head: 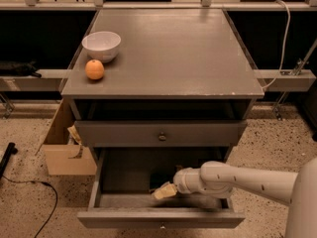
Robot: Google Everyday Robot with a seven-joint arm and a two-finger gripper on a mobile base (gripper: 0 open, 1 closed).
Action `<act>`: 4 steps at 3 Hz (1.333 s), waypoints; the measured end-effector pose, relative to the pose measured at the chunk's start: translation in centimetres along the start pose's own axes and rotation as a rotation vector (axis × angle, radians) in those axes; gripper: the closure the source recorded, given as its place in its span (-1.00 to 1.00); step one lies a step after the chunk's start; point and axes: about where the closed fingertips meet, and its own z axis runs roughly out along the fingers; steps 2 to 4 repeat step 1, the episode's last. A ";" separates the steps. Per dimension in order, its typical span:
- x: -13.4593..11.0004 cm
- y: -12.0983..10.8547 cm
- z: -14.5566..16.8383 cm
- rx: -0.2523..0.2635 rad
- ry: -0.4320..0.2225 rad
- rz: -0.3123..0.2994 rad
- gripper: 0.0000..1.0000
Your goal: Place sponge into middle drawer
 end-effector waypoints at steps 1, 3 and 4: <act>0.0 0.0 0.0 0.000 0.000 0.000 -1.00; 0.0 0.0 0.0 0.000 0.000 0.000 -1.00; 0.0 0.0 0.0 0.000 0.000 0.000 -1.00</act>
Offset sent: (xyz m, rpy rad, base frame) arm 0.0000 0.0000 0.0000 0.0000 0.0000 0.0000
